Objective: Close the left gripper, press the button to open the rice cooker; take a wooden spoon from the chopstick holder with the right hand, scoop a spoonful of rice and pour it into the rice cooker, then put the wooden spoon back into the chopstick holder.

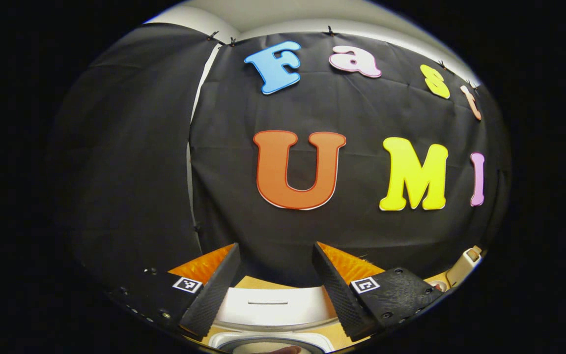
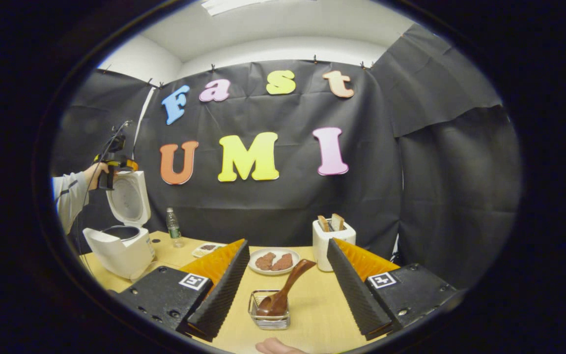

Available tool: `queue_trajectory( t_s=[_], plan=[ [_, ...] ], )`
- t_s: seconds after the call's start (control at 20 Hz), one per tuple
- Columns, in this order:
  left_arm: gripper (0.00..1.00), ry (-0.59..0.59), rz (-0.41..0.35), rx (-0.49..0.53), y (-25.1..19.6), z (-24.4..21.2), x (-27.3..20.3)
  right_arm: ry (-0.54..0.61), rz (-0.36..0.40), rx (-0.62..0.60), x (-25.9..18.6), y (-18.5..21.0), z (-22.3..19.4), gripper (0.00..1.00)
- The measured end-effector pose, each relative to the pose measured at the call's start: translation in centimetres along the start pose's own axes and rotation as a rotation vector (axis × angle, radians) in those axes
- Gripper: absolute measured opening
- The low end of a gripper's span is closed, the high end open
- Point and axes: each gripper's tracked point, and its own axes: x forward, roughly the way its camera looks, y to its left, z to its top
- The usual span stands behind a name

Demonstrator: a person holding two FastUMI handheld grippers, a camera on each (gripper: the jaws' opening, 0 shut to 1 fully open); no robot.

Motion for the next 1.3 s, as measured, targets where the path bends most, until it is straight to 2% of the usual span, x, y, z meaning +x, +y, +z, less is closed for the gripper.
queue_trajectory(
  t_s=[0.05, 0.1, 0.2, 0.25, 0.3, 0.4, 0.45, 0.5, 0.55, 0.6, 0.65, 0.8, 0.85, 0.95, 1.2, 1.25, 1.3],
  plan=[
    [0.95, 0.021, 0.007, 0.007, 0.4, -0.3, -0.2, 0.004, -0.003, 0.0, -1.0, 0.0, 0.1, 0.96],
    [0.96, 0.054, 0.012, -0.005, 0.4, -0.3, -0.5, 0.002, -0.006, 0.0, -2.0, 0.0, 0.2, 1.0],
    [0.96, 0.122, 0.018, -0.001, 0.3, -1.4, -2.0, -0.016, -0.012, -0.001, -4.1, 0.0, 1.2, 1.0],
    [0.96, 0.139, 0.019, -0.005, 0.3, -1.6, -2.8, -0.03, -0.001, 0.003, -5.1, 0.4, 1.9, 1.0],
    [0.96, 0.145, 0.018, -0.005, 0.2, -1.8, -3.3, -0.039, 0.014, 0.007, -6.1, 0.9, 2.4, 0.96],
    [0.96, 0.162, 0.026, -0.003, 0.2, -2.4, -4.6, -0.047, 0.048, 0.017, -7.8, 1.6, 2.5, 0.96],
    [0.96, 0.184, 0.033, -0.004, 0.2, -3.2, -5.2, -0.033, 0.066, 0.027, -8.5, 1.9, 2.3, 1.0],
    [0.96, 0.22, 0.032, -0.01, 0.2, -4.6, -5.8, -0.015, 0.092, 0.037, -9.1, 2.4, 1.8, 1.0],
    [1.0, 0.255, 0.024, -0.02, -0.2, -5.9, -6.3, -0.001, 0.115, 0.048, -9.7, 2.9, 1.4, 1.0],
    [0.98, 0.241, 0.028, -0.012, -0.2, -6.3, -6.0, 0.008, 0.129, 0.058, -10.2, 3.0, 1.1, 1.0],
    [0.96, 0.272, 0.013, -0.009, -0.6, -7.1, -8.0, 0.02, 0.136, 0.062, -10.7, 3.1, 0.6, 1.0],
    [0.94, 0.336, 0.015, -0.023, -0.4, -10.2, -11.2, 0.04, 0.154, 0.072, -11.8, 3.2, -0.2, 1.0],
    [0.95, 0.356, 0.014, -0.022, -0.4, -11.4, -12.0, 0.04, 0.16, 0.087, -12.3, 3.2, -0.3, 0.96],
    [0.96, 0.409, 0.012, -0.022, -0.4, -13.8, -13.7, 0.04, 0.168, 0.105, -13.5, 3.1, -0.6, 0.96],
    [0.98, 0.425, 0.006, -0.009, -0.8, -18.4, -16.3, 0.033, 0.163, 0.116, -16.8, 2.4, -1.9, 0.96],
    [0.98, 0.44, 0.004, -0.009, -1.0, -19.5, -16.6, 0.03, 0.161, 0.117, -17.5, 2.4, -2.1, 1.0],
    [0.99, 0.457, 0.002, -0.005, -1.1, -20.7, -17.1, 0.027, 0.159, 0.114, -18.2, 2.3, -2.3, 0.96]
  ],
)
